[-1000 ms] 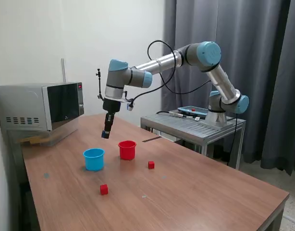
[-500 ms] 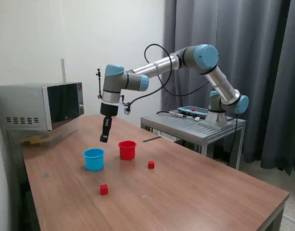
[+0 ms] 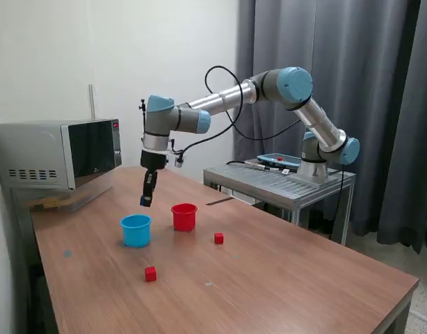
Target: Place red objects in the red bin, and blue objects in the blue bin.
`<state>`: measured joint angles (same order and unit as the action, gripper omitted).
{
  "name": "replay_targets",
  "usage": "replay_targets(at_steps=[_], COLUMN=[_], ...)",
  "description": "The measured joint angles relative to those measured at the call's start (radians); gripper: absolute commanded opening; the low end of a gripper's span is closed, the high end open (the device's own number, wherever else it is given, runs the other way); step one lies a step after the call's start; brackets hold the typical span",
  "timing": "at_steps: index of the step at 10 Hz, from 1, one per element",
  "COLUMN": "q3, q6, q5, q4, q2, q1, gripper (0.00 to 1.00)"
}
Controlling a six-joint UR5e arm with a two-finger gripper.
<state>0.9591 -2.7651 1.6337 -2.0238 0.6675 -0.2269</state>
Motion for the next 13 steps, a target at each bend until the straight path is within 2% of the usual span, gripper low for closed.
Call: replay_targets(at_steps=[5,13], q3=[-0.022,-0.039], q6=[-0.005,-0.093], q5=[0.0,-0.007], q4=[0.011,0.028], q2=[-0.029,-0.047], q1=[-0.012,-0.012], gripper=[0.0,0.0])
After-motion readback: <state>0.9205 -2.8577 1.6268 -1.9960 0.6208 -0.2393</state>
